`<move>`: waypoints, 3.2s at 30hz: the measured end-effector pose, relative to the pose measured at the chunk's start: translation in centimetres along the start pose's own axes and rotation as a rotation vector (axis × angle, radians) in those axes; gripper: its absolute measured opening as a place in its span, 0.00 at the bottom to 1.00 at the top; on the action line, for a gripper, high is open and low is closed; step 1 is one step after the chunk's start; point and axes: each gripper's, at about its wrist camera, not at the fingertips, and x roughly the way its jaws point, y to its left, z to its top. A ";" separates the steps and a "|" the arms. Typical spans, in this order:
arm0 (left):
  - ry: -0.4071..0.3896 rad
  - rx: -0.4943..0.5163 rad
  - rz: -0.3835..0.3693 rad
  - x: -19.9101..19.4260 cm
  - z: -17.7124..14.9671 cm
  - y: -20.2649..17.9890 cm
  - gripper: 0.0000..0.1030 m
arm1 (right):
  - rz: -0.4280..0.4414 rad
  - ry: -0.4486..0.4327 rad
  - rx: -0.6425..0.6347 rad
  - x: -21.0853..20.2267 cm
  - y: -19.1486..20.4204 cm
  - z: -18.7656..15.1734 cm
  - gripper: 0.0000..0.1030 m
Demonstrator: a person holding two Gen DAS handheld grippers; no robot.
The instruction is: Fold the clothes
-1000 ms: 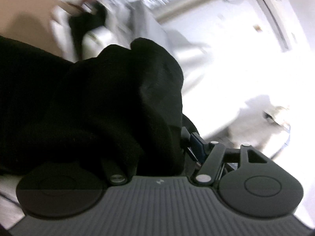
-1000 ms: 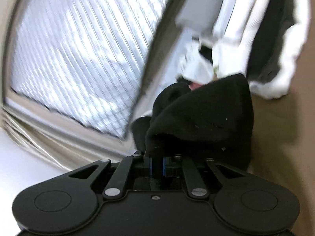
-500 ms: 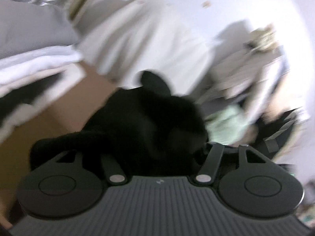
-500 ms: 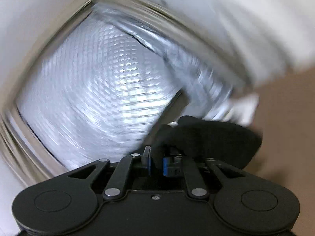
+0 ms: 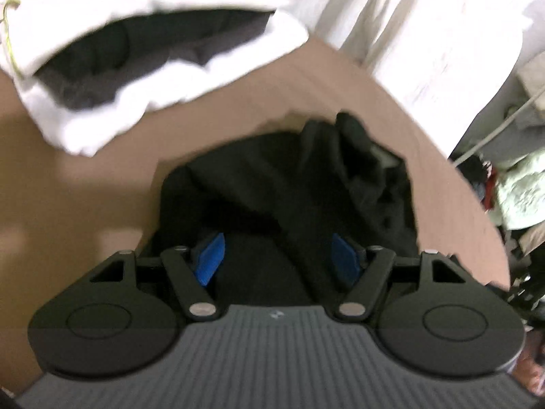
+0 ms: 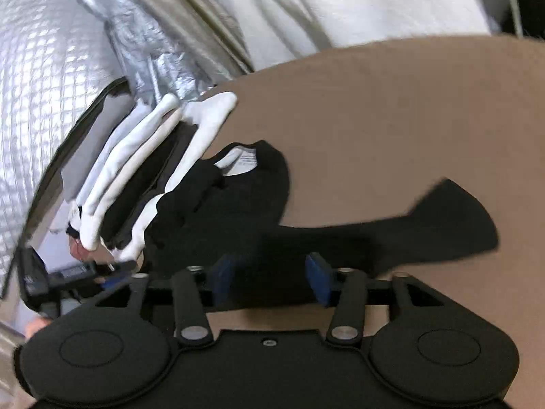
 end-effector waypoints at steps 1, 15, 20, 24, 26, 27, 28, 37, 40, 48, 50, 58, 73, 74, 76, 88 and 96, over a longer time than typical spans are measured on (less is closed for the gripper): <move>-0.003 0.004 -0.014 0.3 -0.1 -0.2 0.69 | -0.005 0.020 0.006 0.6 0.2 -0.6 0.65; -0.128 0.243 0.078 -1.0 1.1 -4.7 0.69 | -0.069 -0.039 0.359 3.3 -8.3 -2.5 0.57; -0.138 0.364 -0.021 2.6 1.6 -12.0 0.69 | -0.044 -0.087 0.294 3.6 -7.1 -2.4 0.11; -0.104 0.476 -0.165 2.9 -1.3 -16.1 0.69 | 0.134 -0.120 0.225 3.0 -4.7 -1.6 0.10; -0.096 0.557 -0.216 2.8 -3.5 -18.0 0.70 | 0.252 -0.123 0.198 2.5 -3.4 -1.5 0.10; -0.089 0.587 -0.231 2.9 -4.4 -18.7 0.71 | 0.308 -0.115 0.191 2.2 -2.8 -1.5 0.10; -0.078 0.615 -0.247 3.1 -5.0 -19.3 0.71 | 0.366 -0.100 0.186 2.1 -2.1 -1.4 0.10; -0.106 0.734 -0.116 4.4 -9.2 -22.1 0.36 | 0.647 0.019 0.032 1.6 4.0 -2.7 0.10; -0.136 0.737 -0.017 4.4 -8.8 -21.8 0.06 | 0.639 0.008 0.009 1.9 4.7 -2.3 0.17; -0.308 0.414 0.625 1.7 -2.0 -12.4 0.06 | 0.415 -0.083 0.140 3.4 0.3 -0.4 0.54; -0.389 0.353 0.820 0.3 -0.4 -9.3 0.06 | 0.346 -0.079 0.177 4.5 -0.7 -0.1 0.54; -0.461 0.119 0.984 -3.1 1.1 -2.0 0.07 | 0.222 -0.042 0.201 6.2 -0.7 -2.9 0.54; -0.491 0.237 0.746 -2.2 2.0 -1.7 0.11 | 0.173 0.028 0.180 8.8 3.4 -3.5 0.55; -0.508 0.255 0.763 -2.1 1.7 -2.0 0.11 | 0.180 0.031 0.172 9.0 3.9 -3.5 0.55; -0.540 0.305 0.811 -1.7 1.4 -2.7 0.11 | 0.151 0.052 0.184 10.2 4.5 -3.6 0.55; -0.678 0.649 0.951 2.6 0.9 -5.2 0.11 | -0.125 -0.100 -0.035 11.3 8.3 -3.0 0.07; -0.885 0.497 1.071 -1.0 1.6 -3.9 0.11 | -0.365 -0.237 -0.233 2.3 9.1 0.0 0.05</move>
